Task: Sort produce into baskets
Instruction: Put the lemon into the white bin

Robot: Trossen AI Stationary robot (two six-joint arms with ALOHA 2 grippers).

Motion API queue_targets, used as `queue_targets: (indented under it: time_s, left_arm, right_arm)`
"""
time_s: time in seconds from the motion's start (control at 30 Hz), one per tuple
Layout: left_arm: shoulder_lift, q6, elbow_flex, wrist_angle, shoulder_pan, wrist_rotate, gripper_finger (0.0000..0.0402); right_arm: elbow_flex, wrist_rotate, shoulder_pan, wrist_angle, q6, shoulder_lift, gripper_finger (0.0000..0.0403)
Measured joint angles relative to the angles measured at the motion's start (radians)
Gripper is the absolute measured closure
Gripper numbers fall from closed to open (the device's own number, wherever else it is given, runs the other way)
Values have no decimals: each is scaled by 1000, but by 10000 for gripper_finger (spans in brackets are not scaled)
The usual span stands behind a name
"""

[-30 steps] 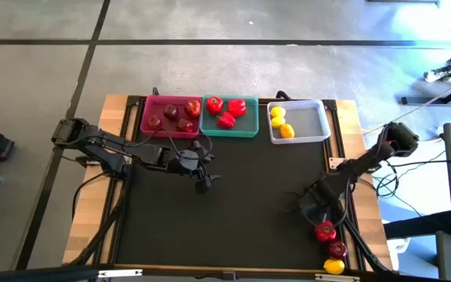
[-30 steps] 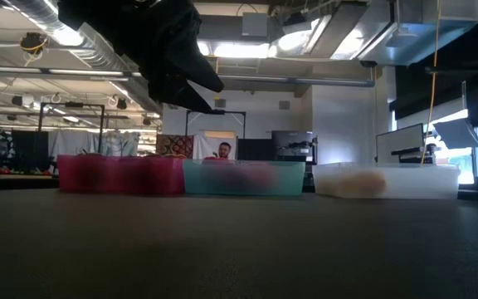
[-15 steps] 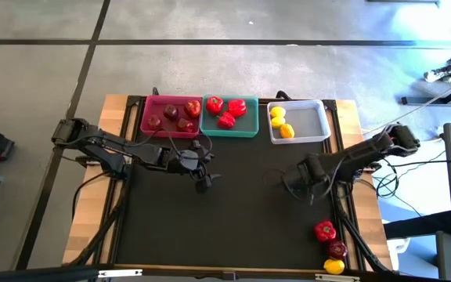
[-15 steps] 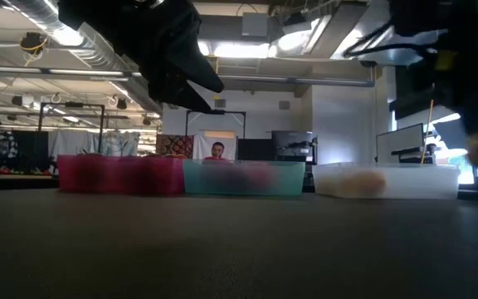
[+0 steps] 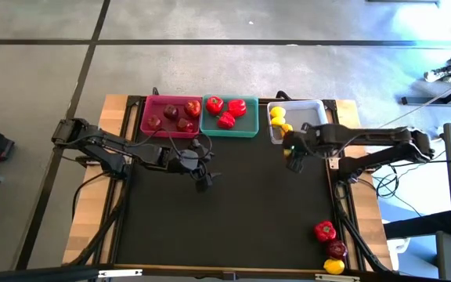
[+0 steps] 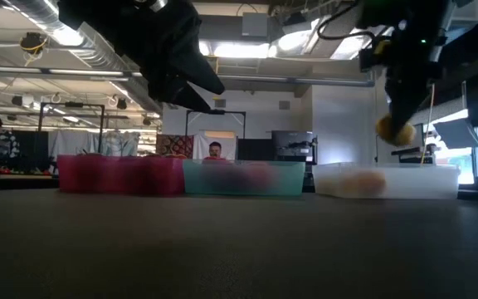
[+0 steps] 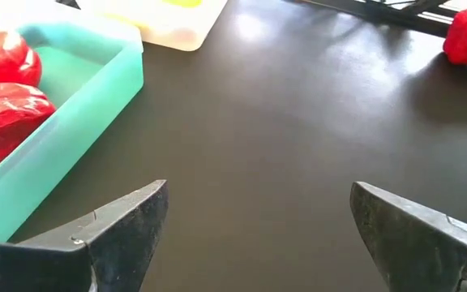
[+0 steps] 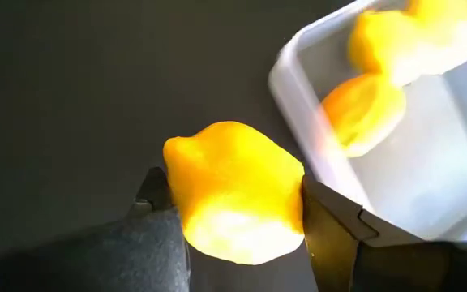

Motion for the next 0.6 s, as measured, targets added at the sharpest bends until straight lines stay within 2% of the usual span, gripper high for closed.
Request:
queue_targets:
  time_s: [0.3, 0.53, 0.6]
  left_arm:
    - [0, 63, 0, 0, -2, 0, 21]
    - [0, 36, 0, -1, -2, 5, 21]
    - [0, 29, 0, -1, -2, 34, 21]
  right_arm:
    - [0, -23, -284, 151, -168, -18, 281]
    - [-6, -36, -468, 218, -235, -18, 281]
    - [-21, -47, -507, 240, -262, -18, 281]
